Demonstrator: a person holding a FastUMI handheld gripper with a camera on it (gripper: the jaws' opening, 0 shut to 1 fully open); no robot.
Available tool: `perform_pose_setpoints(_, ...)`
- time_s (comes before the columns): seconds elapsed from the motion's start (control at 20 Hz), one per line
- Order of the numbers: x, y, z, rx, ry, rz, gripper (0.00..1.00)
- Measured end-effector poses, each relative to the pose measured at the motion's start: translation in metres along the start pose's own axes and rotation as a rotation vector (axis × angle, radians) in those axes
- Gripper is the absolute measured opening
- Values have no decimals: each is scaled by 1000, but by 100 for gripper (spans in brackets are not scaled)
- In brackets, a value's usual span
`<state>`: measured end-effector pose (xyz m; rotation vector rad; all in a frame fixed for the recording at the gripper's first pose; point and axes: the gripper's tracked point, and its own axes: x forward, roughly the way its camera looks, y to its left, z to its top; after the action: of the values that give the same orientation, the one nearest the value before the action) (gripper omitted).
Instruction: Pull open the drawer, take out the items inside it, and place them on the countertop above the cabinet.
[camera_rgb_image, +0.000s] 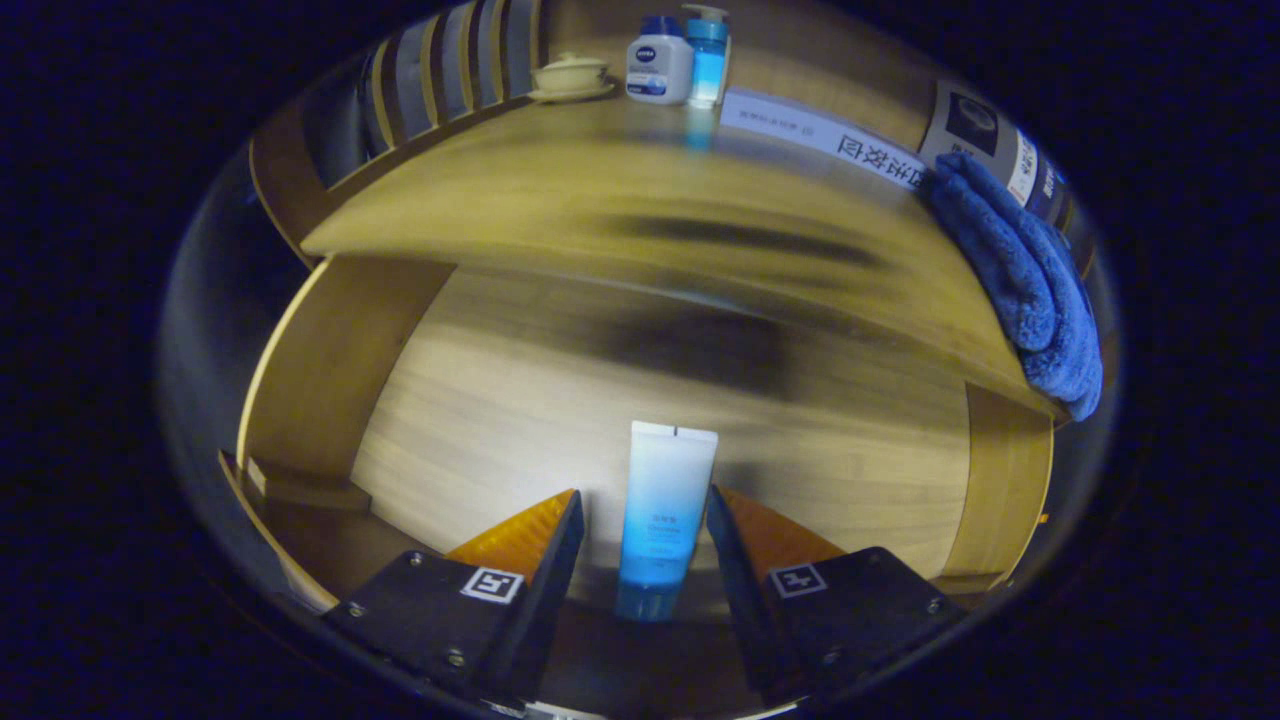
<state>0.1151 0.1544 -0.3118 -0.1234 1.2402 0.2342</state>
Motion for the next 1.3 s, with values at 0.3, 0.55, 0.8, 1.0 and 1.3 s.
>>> perform_pose_setpoints(0.3,10,-3,-13,-3,89,-1,69)
perform_pose_setpoints(0.55,10,1,-10,34,50,34,47)
perform_pose_setpoints(0.8,7,3,-3,38,-24,43,43)
perform_pose_setpoints(1.0,-4,-2,16,39,-157,11,43)
perform_pose_setpoints(1.3,-45,1,42,14,-378,26,43)
